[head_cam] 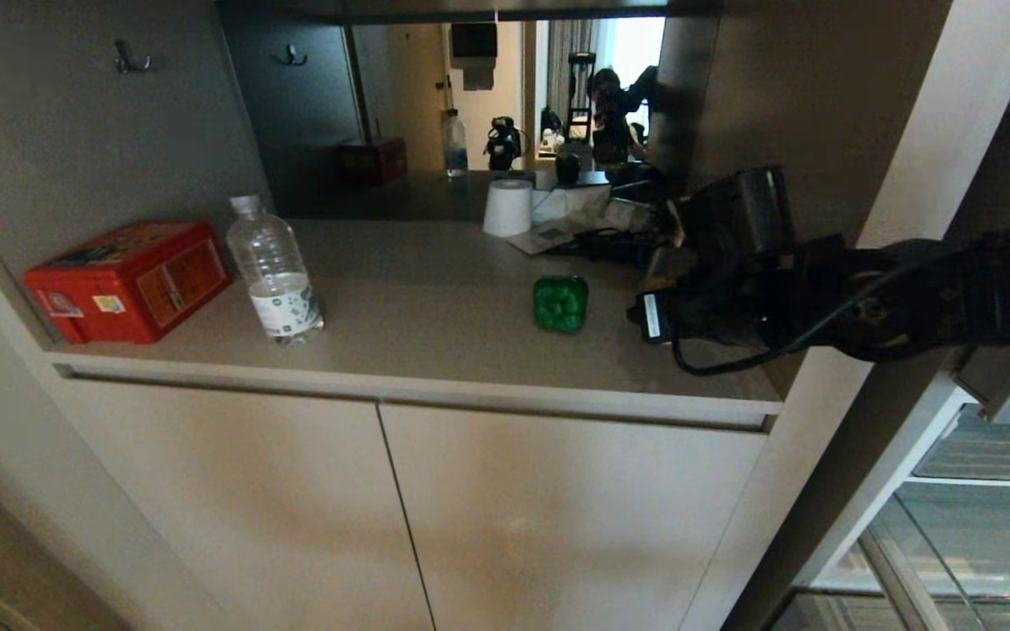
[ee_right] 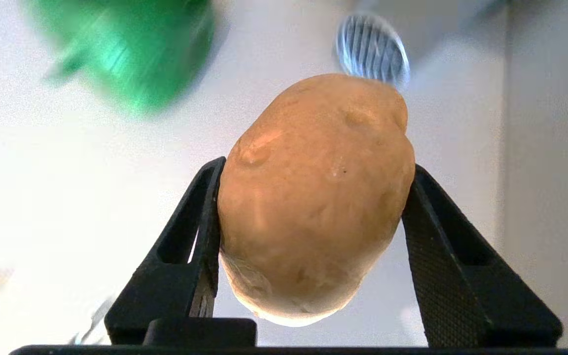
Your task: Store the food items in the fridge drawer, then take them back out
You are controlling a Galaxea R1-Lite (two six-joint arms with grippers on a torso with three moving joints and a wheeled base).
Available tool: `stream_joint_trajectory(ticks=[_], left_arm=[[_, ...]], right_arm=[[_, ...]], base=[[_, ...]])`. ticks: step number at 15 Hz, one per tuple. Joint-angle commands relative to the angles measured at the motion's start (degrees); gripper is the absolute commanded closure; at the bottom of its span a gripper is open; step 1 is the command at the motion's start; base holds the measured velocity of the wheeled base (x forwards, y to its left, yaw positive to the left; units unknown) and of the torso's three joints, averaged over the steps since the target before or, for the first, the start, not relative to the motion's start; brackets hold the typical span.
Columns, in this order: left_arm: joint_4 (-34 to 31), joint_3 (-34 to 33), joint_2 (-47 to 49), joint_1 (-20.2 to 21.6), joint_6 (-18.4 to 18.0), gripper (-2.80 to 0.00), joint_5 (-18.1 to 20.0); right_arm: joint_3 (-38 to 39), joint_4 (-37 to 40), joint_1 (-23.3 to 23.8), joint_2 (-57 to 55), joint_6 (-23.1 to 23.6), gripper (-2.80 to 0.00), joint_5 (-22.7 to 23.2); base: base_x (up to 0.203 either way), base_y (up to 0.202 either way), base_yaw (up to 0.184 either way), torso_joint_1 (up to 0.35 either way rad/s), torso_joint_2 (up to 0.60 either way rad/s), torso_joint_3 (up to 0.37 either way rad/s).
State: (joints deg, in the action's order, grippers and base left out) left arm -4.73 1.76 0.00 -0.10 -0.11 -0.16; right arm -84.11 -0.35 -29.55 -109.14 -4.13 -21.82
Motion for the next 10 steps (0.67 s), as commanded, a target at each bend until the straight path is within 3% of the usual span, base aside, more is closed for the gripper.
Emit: stream_joint_trajectory(ticks=[1,6,8,10], left_arm=[[-0.02,0.00,0.00,0.01,0.02,0.00,-0.02],[-0.02,0.00,0.00,0.01,-0.02,0.00,-0.02],[-0.02,0.00,0.08,0.01,-0.06,0.00,-0.02],[-0.02,0.00,0.00,0.01,-0.07,0.00,-0.02]], right_arm=[[9.13,-0.06,-2.35,12.69,-0.06,0.00,0.26],[34.48,-0.02,-10.81,35.39,-0.25,0.00,1.29],[43.15,-0.03,-10.87,43.94,-0.38,0.00,1.30],[49.96,0.06,-7.83,51.81,-0.16,0.00,2.71]], base=[[0.000,0.000,0.000,0.000,0.00,0.000],[0.000,0.000,0.000,0.000,0.00,0.000],[0.000,0.000,0.000,0.000,0.00,0.000],[0.000,0.000,0.000,0.000,0.00,0.000]])
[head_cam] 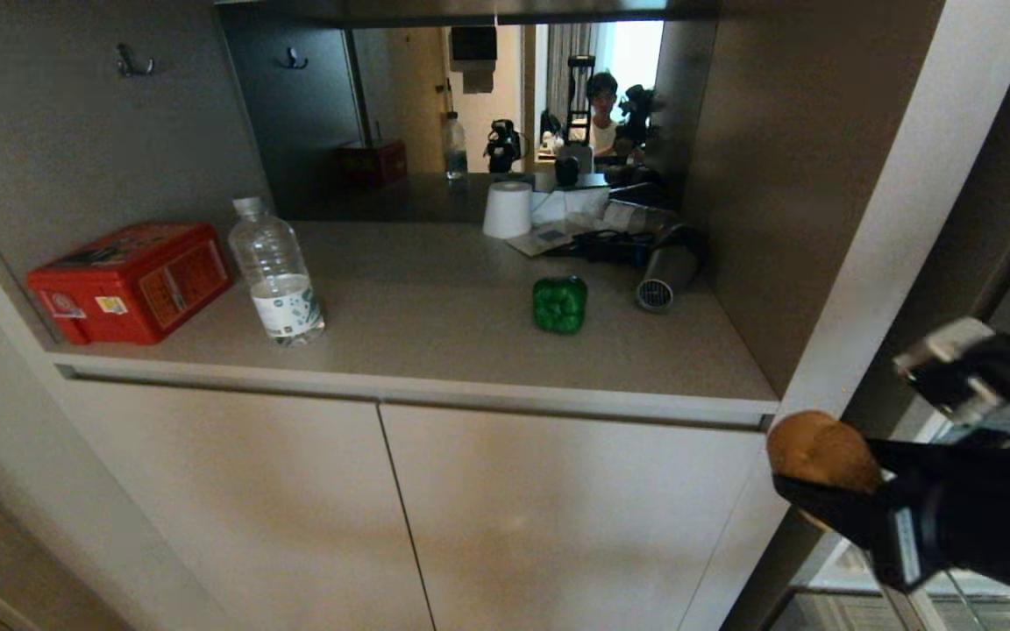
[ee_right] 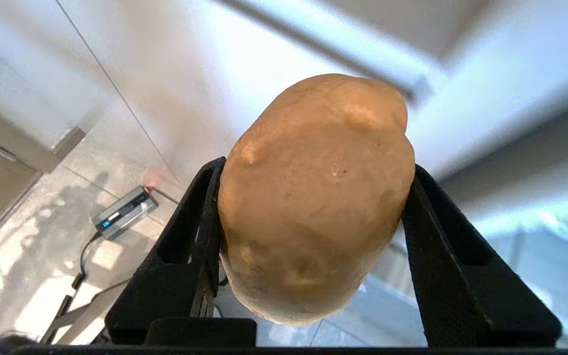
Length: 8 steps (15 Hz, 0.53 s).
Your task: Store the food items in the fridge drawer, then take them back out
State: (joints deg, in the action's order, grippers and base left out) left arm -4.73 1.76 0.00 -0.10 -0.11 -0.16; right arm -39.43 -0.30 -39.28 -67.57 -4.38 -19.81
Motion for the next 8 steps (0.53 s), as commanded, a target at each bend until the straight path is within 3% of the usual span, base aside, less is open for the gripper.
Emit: stream_joint_trajectory(ticks=[1,5,8], left_arm=[[-0.02,0.00,0.00,0.01,0.02,0.00,-0.02],[-0.02,0.00,0.00,0.01,0.02,0.00,-0.02],[-0.02,0.00,0.00,0.01,0.02,0.00,-0.02]], right_arm=[[7.71,0.12,5.10,13.69,0.36,0.00,2.70],[16.47,0.42,21.69,22.48,2.30,0.00,7.65],[19.90,0.27,40.03,23.37,5.10,0.00,10.43]], base=[[0.000,0.000,0.000,0.000,0.00,0.000],[0.000,0.000,0.000,0.000,0.00,0.000],[0.000,0.000,0.000,0.000,0.00,0.000]])
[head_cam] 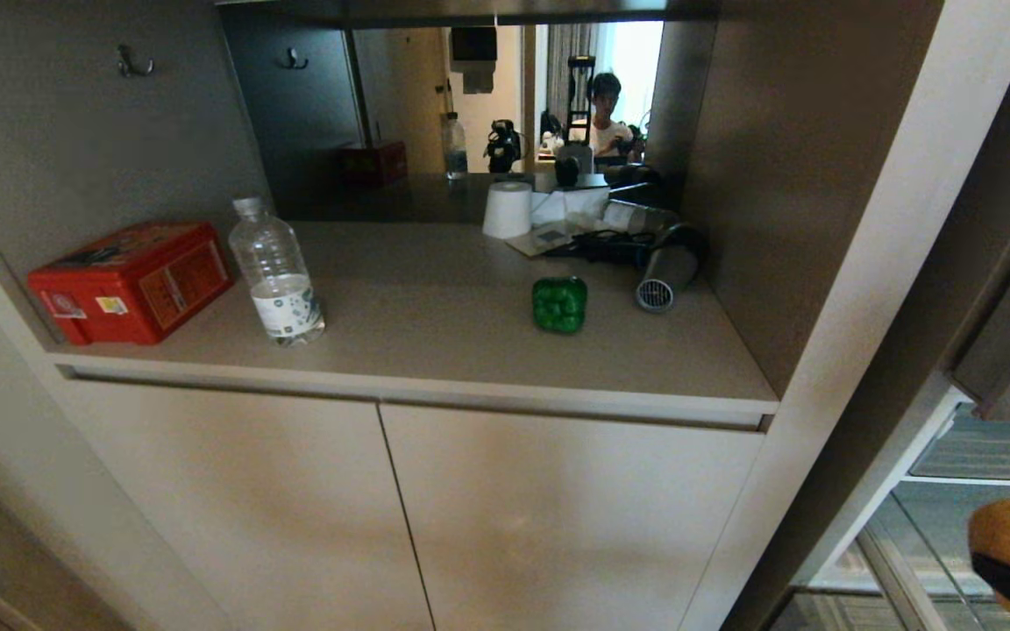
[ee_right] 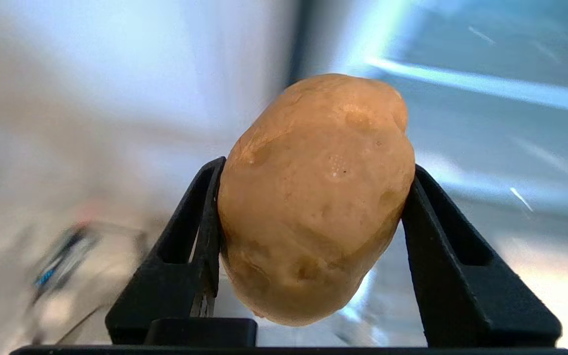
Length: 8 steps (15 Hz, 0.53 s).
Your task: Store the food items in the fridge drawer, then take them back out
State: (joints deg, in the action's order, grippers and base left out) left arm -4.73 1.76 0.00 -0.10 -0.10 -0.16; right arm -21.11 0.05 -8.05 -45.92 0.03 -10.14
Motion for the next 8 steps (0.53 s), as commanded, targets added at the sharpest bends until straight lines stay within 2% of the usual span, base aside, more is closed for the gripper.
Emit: stream_joint_trajectory(ticks=[1,3,6,8], left_arm=[[-0.02,0.00,0.00,0.01,0.01,0.00,-0.02],[-0.02,0.00,0.00,0.01,0.01,0.00,-0.02],[-0.02,0.00,0.03,0.01,-0.02,0.00,-0.02],[-0.02,0.00,0.09,0.01,-0.08,0.00,-0.02]], right_arm=[[2.06,-0.16,15.22,1.37,1.45,0.00,1.91],[2.53,-1.60,25.99,-2.30,2.35,0.00,3.58],[3.68,-12.28,36.66,-16.12,3.45,0.00,5.17],[2.19,-19.01,41.98,-25.88,4.90,0.00,6.10]], base=[[0.000,0.000,0.000,0.000,0.00,0.000],[0.000,0.000,0.000,0.000,0.00,0.000],[0.000,0.000,0.000,0.000,0.00,0.000],[0.000,0.000,0.000,0.000,0.00,0.000]])
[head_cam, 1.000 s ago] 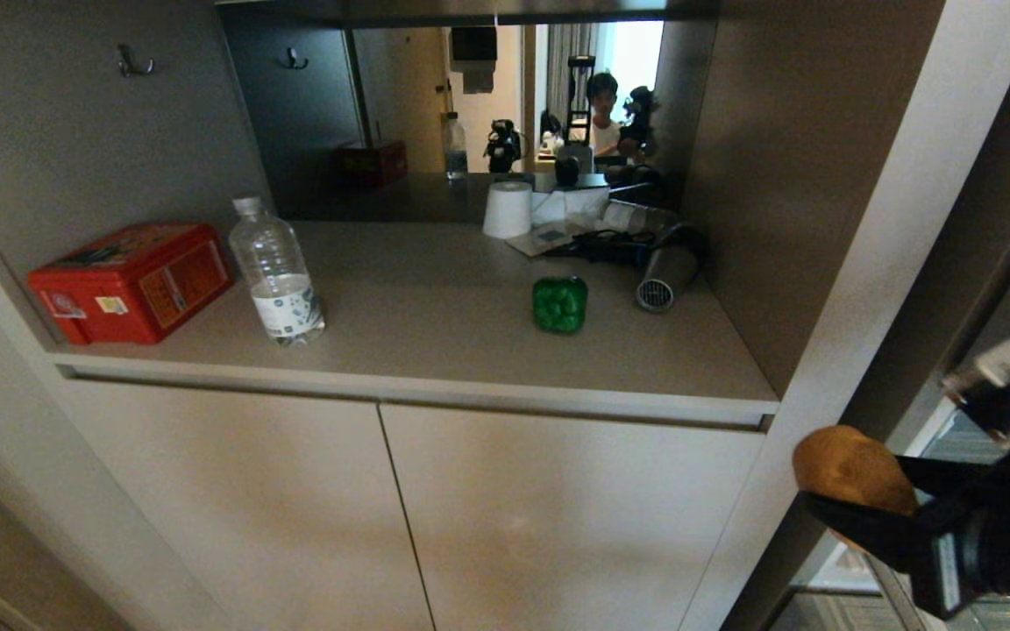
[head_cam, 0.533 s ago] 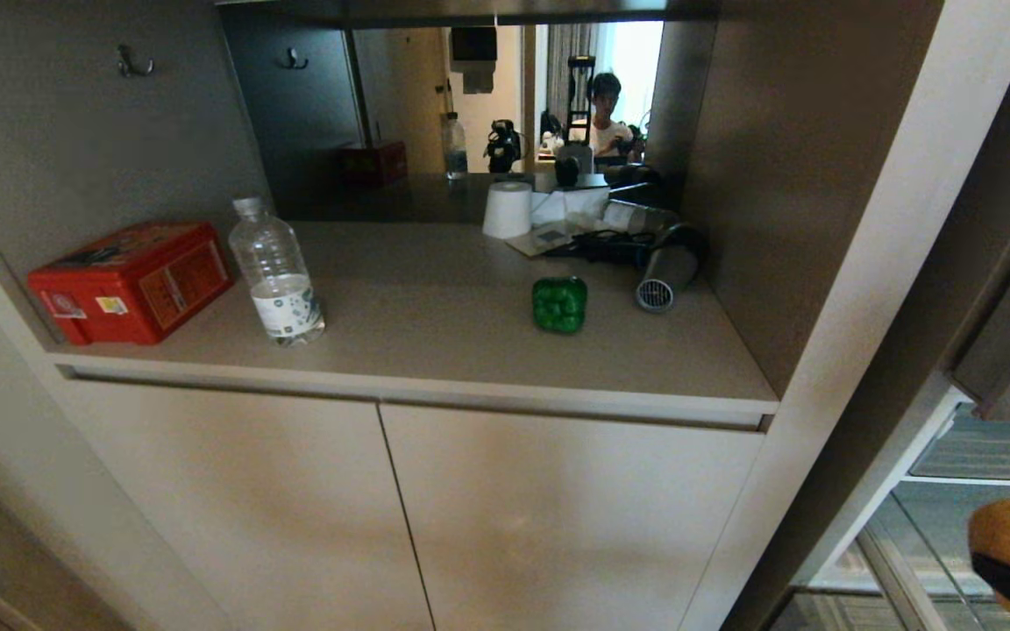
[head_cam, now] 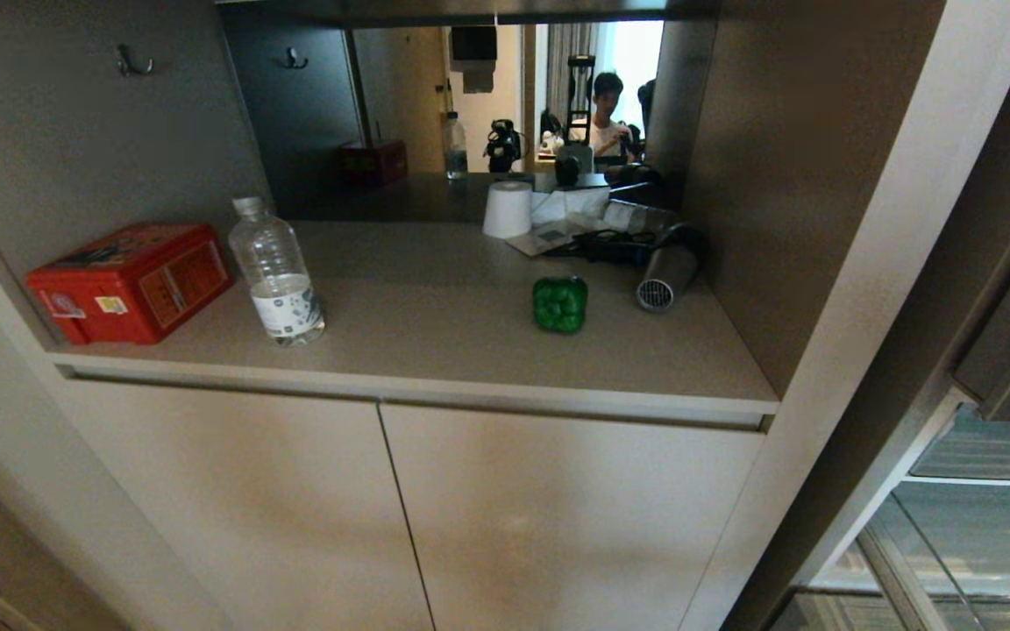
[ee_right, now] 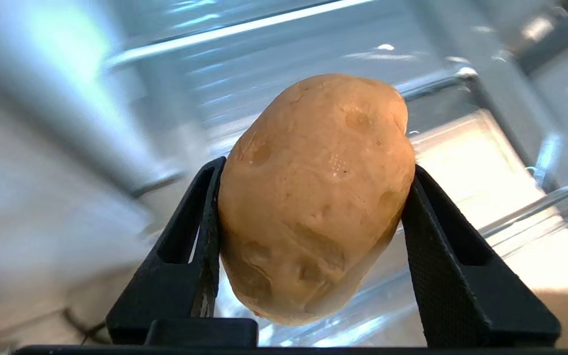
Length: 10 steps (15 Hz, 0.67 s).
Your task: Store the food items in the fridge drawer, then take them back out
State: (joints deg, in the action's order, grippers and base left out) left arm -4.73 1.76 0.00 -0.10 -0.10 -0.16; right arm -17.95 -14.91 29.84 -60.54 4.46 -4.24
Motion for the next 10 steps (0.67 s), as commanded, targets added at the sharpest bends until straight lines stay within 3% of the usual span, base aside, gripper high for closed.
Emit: stream_joint_trajectory(ticks=[1,6,10], left_arm=[[-0.02,0.00,0.00,0.01,-0.04,0.00,-0.02],[-0.02,0.00,0.09,0.01,-0.02,0.00,-0.02],[-0.02,0.00,0.08,0.01,-0.02,0.00,-0.02]], right_arm=[[-2.10,-5.96,5.55,-15.54,0.81,0.00,0.46],[-5.42,-9.47,11.17,-30.79,0.41,0.00,1.21],[-9.41,-14.42,17.58,-39.21,-7.57,0.00,1.25]], base=[[0.000,0.000,0.000,0.000,0.00,0.000],[0.000,0.000,0.000,0.000,0.00,0.000],[0.000,0.000,0.000,0.000,0.00,0.000]])
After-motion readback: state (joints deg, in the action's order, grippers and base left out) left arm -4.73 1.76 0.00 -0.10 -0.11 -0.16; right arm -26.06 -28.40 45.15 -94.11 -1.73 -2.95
